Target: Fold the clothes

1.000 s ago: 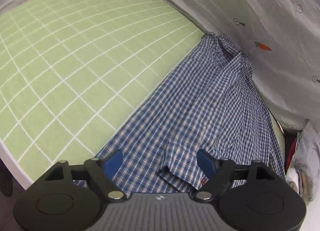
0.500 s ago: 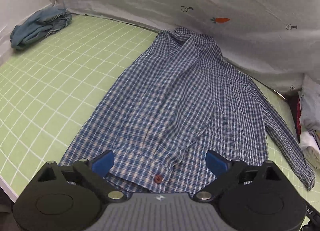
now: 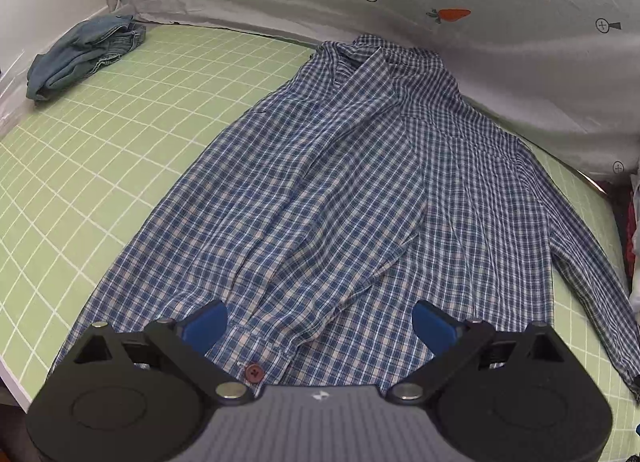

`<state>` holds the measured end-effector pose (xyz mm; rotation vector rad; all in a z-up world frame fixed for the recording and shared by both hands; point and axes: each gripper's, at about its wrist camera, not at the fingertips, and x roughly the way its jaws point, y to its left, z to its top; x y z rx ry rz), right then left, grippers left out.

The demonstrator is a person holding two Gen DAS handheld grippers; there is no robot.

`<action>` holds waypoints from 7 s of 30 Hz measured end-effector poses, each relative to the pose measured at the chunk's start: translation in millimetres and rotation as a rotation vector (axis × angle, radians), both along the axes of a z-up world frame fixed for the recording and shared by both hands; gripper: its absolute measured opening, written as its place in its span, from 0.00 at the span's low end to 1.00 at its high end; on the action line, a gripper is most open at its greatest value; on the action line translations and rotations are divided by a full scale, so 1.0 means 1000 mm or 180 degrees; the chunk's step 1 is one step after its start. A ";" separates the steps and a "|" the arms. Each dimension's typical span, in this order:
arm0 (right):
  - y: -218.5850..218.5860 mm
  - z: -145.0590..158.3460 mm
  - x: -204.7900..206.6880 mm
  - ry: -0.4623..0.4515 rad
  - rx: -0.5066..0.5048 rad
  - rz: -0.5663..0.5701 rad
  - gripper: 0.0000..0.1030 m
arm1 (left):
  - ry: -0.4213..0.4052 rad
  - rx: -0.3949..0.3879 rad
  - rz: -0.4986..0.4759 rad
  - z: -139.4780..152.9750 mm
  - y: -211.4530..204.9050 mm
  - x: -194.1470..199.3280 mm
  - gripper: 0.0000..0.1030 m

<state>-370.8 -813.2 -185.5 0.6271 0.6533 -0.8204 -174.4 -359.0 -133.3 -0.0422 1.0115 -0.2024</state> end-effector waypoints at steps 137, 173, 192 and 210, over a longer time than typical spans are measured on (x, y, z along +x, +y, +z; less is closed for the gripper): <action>0.269 0.067 0.164 0.1133 -0.1040 0.1139 1.00 | -0.0274 -0.0493 0.0355 -0.012 0.140 0.223 0.79; 0.260 0.032 0.033 0.0757 -0.0374 0.1996 0.27 | -0.0149 -0.0080 -0.0334 0.027 0.104 -0.049 0.88; 0.348 0.073 0.038 0.0360 -0.0433 0.1347 0.02 | -0.0106 -0.0224 -0.0865 0.026 0.168 0.034 0.88; 0.432 0.023 0.105 0.0404 0.0023 0.1408 0.06 | -0.0022 0.0118 -0.0871 0.006 0.260 0.076 0.88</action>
